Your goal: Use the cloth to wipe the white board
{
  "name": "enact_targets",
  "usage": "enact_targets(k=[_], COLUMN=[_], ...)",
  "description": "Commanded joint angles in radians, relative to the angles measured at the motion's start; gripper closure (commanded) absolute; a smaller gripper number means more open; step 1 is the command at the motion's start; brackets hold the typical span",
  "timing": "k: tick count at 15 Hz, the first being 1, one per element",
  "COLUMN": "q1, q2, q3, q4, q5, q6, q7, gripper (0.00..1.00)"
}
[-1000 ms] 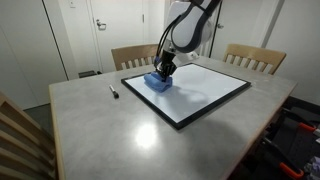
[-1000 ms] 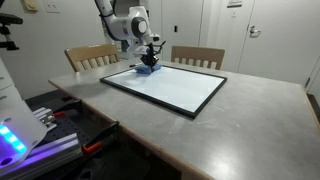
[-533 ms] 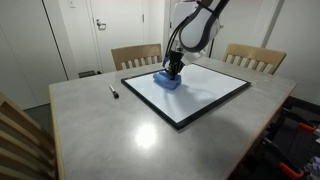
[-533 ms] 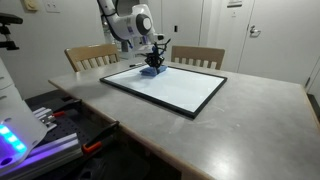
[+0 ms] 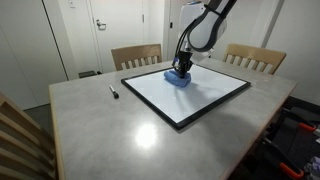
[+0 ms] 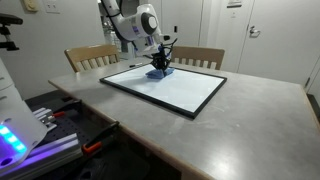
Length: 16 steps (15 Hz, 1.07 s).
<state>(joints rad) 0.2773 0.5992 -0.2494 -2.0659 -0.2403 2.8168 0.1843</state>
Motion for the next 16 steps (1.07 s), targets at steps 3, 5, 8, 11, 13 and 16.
enact_targets(k=[3,5,8,11,13,16], q1=[-0.002,-0.004,-0.022,-0.047,-0.068,-0.096], q2=[-0.028,-0.025,-0.015,-0.008,-0.003,0.012], q3=[-0.053,-0.074,-0.095,-0.107,-0.113,-0.127], q4=[-0.042,-0.042,-0.035,-0.032,-0.030,-0.021], q5=[-0.047,-0.054,-0.066,-0.070,-0.075,-0.079], q6=[-0.018,-0.015,-0.007,0.003,0.008,0.013], q7=[0.031,0.033,0.021,0.009,0.003,0.003], gripper=[0.99,0.99,0.99,0.99,0.99,0.99])
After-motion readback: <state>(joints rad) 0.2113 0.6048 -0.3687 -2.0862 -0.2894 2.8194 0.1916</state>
